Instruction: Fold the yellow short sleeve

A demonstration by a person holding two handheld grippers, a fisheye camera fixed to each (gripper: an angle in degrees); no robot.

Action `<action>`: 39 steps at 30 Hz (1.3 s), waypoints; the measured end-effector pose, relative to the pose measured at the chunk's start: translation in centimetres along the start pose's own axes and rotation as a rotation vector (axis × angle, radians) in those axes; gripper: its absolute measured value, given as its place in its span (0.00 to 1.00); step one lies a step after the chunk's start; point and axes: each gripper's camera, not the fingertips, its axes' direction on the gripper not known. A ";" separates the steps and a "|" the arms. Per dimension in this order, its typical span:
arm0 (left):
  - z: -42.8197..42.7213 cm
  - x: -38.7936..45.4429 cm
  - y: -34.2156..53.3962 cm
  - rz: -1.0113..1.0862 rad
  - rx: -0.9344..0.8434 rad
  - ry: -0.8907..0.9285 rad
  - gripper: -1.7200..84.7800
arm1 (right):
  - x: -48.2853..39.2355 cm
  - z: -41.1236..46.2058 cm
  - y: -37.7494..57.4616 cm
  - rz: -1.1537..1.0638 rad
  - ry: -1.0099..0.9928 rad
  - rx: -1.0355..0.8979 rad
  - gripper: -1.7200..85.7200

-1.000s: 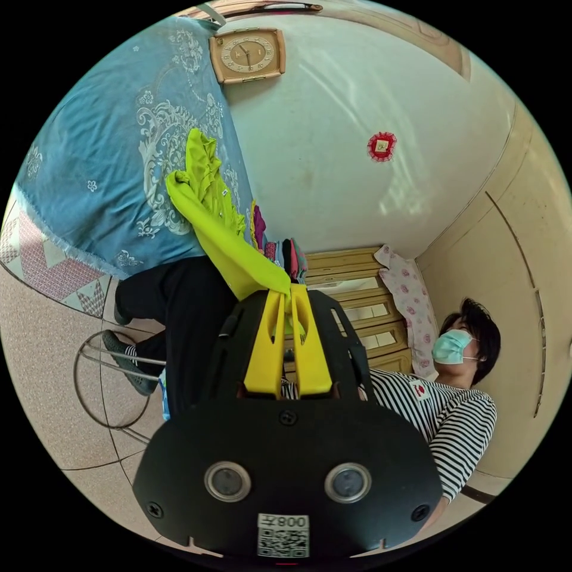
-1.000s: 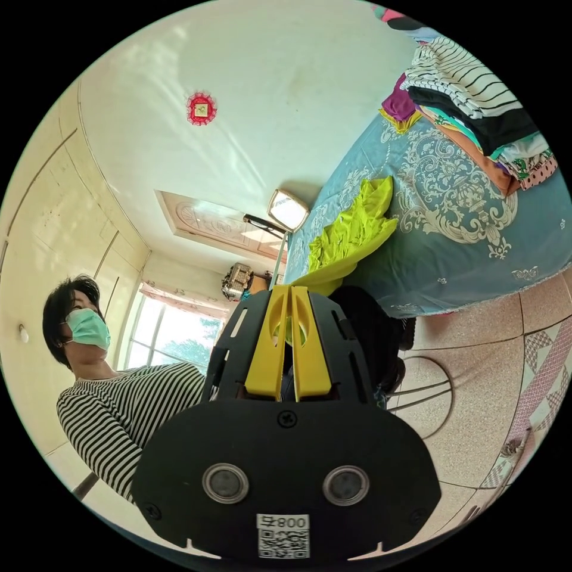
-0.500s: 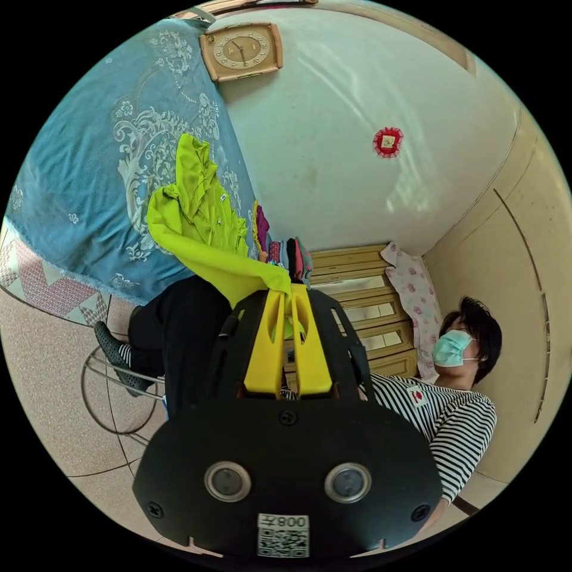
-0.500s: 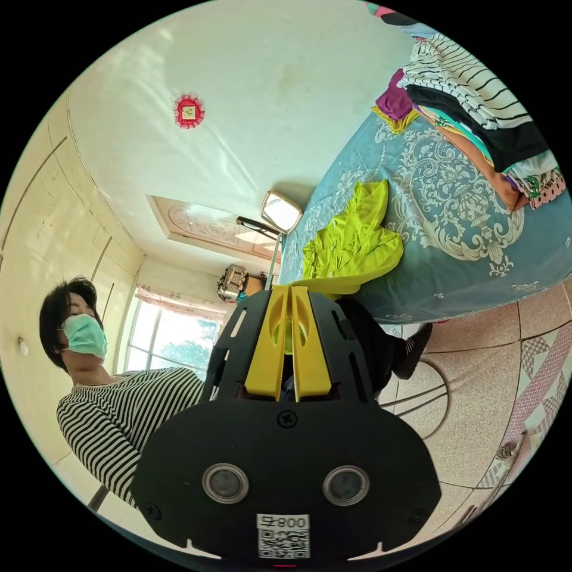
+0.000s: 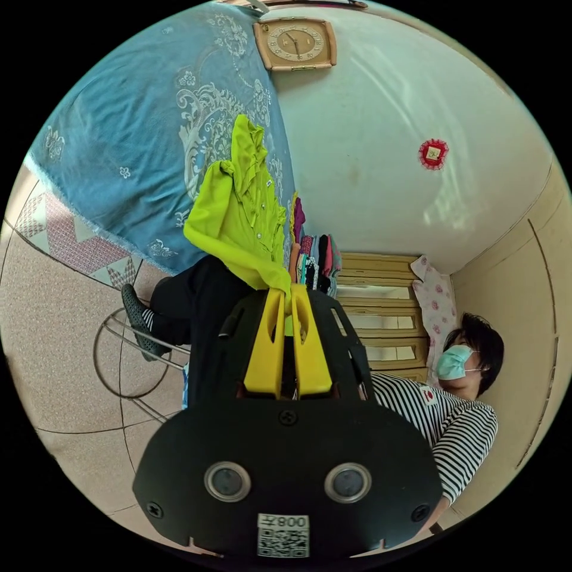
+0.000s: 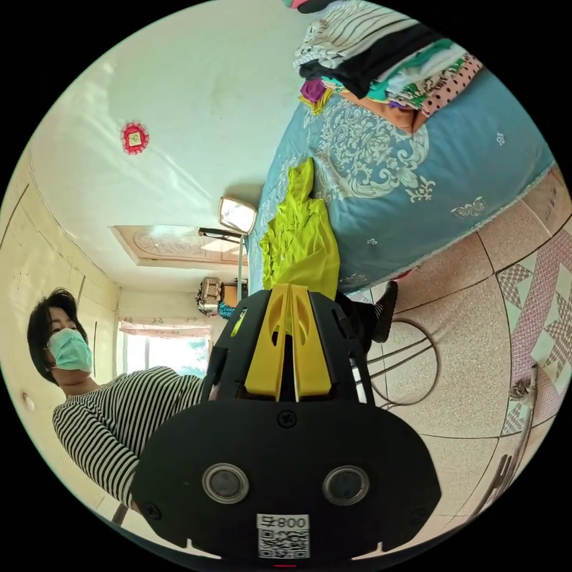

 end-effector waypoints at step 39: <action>6.5 -15.3 -7.4 -0.023 0.006 -0.015 0.05 | 11.4 7.0 -7.7 0.123 -0.459 -0.044 0.03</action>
